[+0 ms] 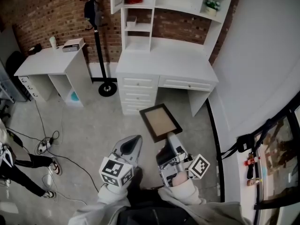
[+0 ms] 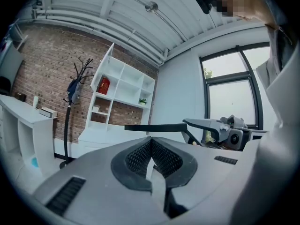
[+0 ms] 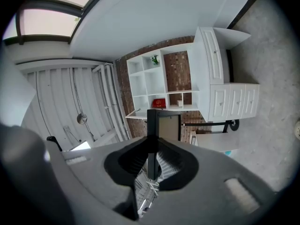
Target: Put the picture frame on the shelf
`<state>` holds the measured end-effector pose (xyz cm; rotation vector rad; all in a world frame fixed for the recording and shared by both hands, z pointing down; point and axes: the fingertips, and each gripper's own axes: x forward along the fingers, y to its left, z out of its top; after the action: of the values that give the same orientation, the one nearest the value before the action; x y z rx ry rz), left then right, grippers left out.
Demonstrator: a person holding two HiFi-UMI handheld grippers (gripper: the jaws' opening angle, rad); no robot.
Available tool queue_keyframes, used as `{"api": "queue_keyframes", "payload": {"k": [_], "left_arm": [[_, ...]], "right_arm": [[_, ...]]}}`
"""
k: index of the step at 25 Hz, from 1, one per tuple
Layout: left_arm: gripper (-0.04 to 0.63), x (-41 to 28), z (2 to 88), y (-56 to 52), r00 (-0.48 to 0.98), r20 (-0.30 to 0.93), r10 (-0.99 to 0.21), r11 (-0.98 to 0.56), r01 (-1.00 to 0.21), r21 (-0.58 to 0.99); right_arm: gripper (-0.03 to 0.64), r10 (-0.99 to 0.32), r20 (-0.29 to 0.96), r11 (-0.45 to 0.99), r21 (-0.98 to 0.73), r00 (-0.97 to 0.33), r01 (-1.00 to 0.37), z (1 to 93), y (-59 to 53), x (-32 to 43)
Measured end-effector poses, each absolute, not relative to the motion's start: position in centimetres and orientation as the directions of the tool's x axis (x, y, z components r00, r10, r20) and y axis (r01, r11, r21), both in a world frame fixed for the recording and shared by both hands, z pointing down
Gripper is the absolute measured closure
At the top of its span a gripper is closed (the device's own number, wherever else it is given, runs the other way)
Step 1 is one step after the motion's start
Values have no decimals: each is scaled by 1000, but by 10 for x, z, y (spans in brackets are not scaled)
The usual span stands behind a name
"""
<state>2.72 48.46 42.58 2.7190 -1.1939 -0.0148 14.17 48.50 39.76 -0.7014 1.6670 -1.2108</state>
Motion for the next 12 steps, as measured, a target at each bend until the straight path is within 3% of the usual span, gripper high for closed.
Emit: {"api": "queue_keyframes", "payload": {"k": [12], "left_arm": [[592, 15, 414, 364, 657, 27, -753, -647, -748, 146]], "right_arm": [[561, -825, -380, 379, -921, -418, 89, 387, 370, 131]]}}
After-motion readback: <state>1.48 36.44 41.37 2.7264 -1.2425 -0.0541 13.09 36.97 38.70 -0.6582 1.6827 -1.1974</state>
